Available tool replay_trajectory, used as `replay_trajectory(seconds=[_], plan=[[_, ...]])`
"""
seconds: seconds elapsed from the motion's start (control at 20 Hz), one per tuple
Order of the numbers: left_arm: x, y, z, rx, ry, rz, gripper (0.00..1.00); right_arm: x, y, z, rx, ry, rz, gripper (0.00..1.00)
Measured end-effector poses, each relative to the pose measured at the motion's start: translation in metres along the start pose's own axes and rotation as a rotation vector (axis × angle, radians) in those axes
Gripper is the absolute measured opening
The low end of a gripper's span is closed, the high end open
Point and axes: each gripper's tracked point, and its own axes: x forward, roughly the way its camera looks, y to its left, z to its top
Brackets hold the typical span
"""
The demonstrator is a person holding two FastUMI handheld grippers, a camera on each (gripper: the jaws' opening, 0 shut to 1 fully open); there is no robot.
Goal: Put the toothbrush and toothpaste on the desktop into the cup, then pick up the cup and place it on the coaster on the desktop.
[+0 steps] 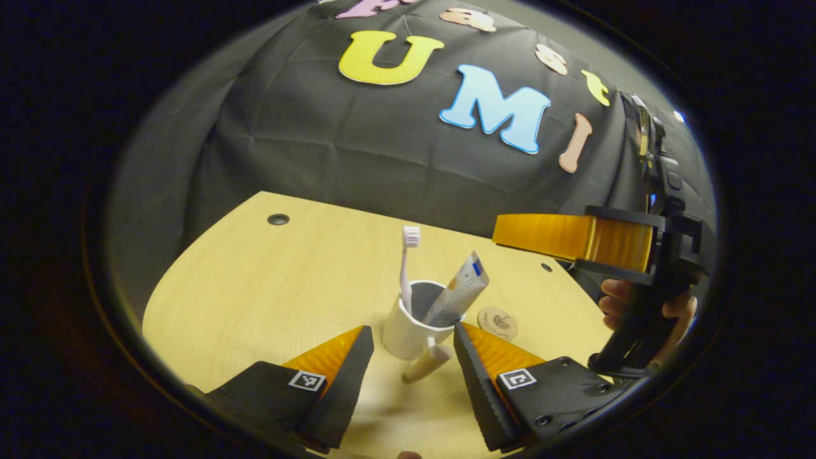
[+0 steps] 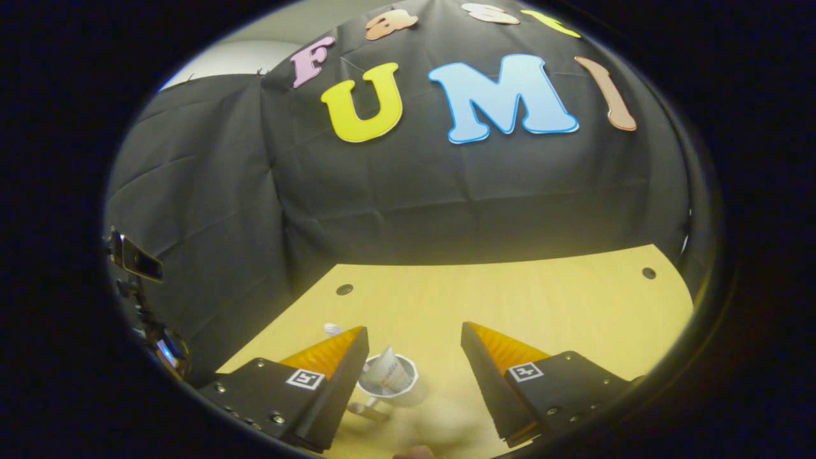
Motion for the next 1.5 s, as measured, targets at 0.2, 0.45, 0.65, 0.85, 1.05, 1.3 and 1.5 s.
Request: replay_trajectory(seconds=[0.2, 0.45, 0.65, 0.85, 1.05, 1.3, 1.5], plan=[[0.015, -0.013, -0.005, 0.027, 0.042, -0.018, 0.83, -0.026, -0.028, 0.006, -0.012, -0.019, -0.067, 0.88], [0.036, -0.021, -0.022, 0.041, 0.155, -0.020, 0.83, -0.052, -0.057, -0.002, 0.027, -0.008, -0.135, 0.89], [0.049, -0.019, -0.037, 0.064, 0.267, -0.002, 0.88, -0.060, -0.078, -0.020, 0.065, 0.030, -0.170, 0.89], [0.061, -0.009, -0.057, 0.073, 0.390, 0.043, 0.88, -0.065, -0.097, -0.039, 0.074, 0.079, -0.181, 0.89], [0.074, -0.004, -0.073, 0.068, 0.473, 0.071, 0.89, -0.067, -0.109, -0.057, 0.057, 0.127, -0.185, 0.89], [0.086, -0.006, -0.058, 0.076, 0.501, 0.113, 0.89, -0.069, -0.119, -0.072, 0.080, 0.176, -0.170, 0.89], [0.091, -0.001, -0.069, 0.078, 0.531, 0.135, 0.80, -0.068, -0.127, -0.074, 0.080, 0.188, -0.167, 0.89]])
